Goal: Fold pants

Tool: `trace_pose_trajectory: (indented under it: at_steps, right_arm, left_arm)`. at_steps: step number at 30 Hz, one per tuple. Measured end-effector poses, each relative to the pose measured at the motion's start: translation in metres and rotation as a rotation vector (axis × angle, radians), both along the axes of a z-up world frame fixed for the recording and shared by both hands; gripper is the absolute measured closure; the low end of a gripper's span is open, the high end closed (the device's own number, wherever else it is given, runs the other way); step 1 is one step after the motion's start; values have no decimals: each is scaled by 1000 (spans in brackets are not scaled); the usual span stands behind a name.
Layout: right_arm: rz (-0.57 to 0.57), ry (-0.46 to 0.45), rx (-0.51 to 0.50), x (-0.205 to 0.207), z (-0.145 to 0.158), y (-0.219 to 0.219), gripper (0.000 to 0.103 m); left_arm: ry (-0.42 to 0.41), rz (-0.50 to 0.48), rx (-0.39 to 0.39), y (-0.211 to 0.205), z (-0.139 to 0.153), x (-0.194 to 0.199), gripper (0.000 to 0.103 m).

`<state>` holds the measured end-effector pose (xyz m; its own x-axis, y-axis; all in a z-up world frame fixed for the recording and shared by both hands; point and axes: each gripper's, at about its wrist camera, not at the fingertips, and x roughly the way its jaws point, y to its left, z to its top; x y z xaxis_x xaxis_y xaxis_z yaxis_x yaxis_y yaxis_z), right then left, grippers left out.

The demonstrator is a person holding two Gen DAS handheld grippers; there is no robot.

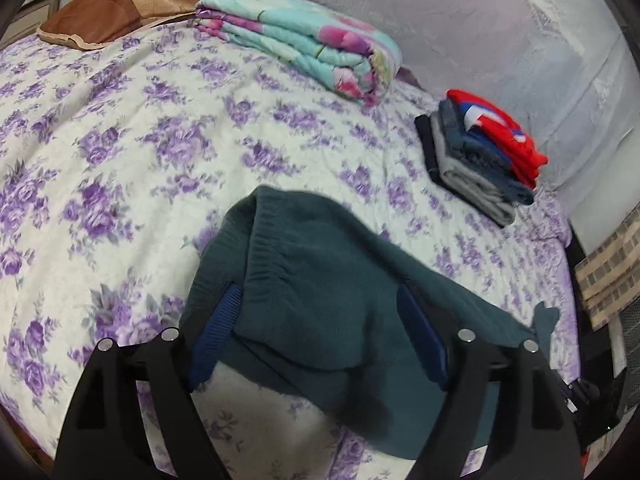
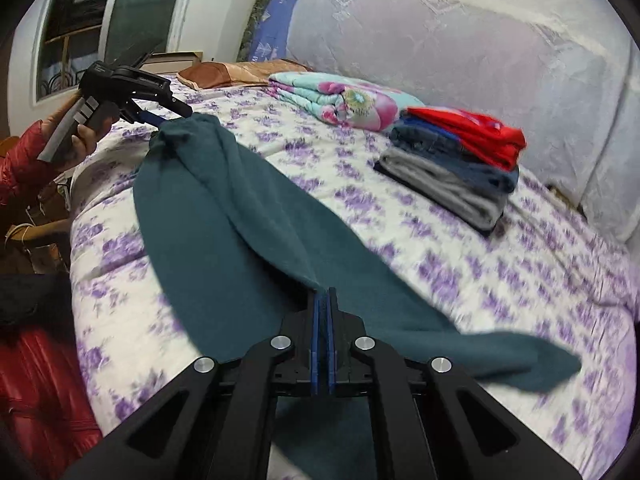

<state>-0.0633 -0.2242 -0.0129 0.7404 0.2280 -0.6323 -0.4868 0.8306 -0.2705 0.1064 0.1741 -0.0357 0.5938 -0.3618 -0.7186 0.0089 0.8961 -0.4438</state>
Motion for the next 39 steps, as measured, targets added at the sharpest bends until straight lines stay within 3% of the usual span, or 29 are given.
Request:
trace_pose_trajectory:
  at_steps: [7, 10, 13, 15, 17, 19, 22, 23, 25, 34, 36, 39]
  right_arm:
    - [-16, 2, 51, 3, 2, -6, 99]
    - [-23, 10, 85, 8, 5, -9, 99]
    - [-33, 26, 113, 9, 6, -13, 99]
    - [-36, 29, 114, 8, 5, -13, 99]
    - [-37, 33, 115, 6, 4, -13, 99]
    - [-37, 34, 116, 6, 3, -13, 99]
    - [-41, 33, 127, 6, 2, -12, 99]
    - [-43, 34, 136, 7, 3, -13, 99]
    - [-45, 36, 145, 7, 4, -14, 99]
    - [15, 67, 218, -14, 31, -10, 99]
    - [53, 120, 211, -23, 23, -1, 99]
    - [71, 212, 158, -30, -12, 11, 99]
  left_arm:
    - [6, 37, 39, 15, -3, -33, 26]
    - [32, 28, 5, 16, -7, -30, 26]
    - [33, 41, 22, 13, -9, -19, 27]
    - [44, 67, 39, 15, -10, -11, 42]
    - [50, 55, 22, 19, -9, -8, 70]
    - [54, 56, -13, 24, -7, -9, 71]
    - [51, 56, 9, 22, -6, -12, 72]
    - [53, 55, 5, 22, -6, -12, 78]
    - [50, 57, 5, 23, -4, -13, 81]
    - [-24, 115, -13, 54, 32, -11, 82]
    - [-8, 119, -20, 64, 22, -10, 81]
    - [94, 111, -6, 70, -17, -6, 80]
